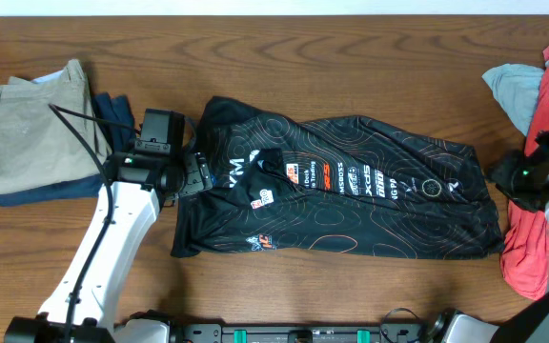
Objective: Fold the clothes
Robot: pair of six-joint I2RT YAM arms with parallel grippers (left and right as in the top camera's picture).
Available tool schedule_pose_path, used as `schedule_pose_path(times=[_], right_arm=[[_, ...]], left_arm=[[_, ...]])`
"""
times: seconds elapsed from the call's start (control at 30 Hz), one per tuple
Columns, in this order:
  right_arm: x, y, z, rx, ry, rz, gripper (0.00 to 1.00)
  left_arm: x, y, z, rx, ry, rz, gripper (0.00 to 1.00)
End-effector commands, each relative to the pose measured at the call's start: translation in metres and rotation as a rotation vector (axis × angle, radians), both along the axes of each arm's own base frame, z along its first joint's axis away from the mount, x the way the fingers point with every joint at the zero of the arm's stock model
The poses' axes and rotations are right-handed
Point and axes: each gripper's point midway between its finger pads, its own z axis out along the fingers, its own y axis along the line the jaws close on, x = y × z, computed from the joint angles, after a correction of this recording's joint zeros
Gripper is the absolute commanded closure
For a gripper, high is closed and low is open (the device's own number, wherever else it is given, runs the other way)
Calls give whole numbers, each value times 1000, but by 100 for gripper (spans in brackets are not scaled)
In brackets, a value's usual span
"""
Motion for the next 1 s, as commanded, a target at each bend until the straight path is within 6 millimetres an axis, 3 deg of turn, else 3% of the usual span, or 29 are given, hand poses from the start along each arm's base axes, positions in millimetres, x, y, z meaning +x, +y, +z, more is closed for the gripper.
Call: schedule_pose_path(times=[0.0,0.13,0.3,0.63,0.97], right_arm=[[15,21,-14,51,3,101,42],[37,27,-34,48,-6,145,40],[59,30,-56,45,-26,160,47],[67,30,-97,86,19,134,50],[77,34,-100,80,-9,151,61]], left_arm=[[3,-3,-4,-18,19,-15,16],[1,-3,-13,-13,55,-15,15],[1,-3,-20,-10,80,-15,15],[1,-3,-22,-9,85,-15,16],[0,-3,-22,-9,88,-15,15]])
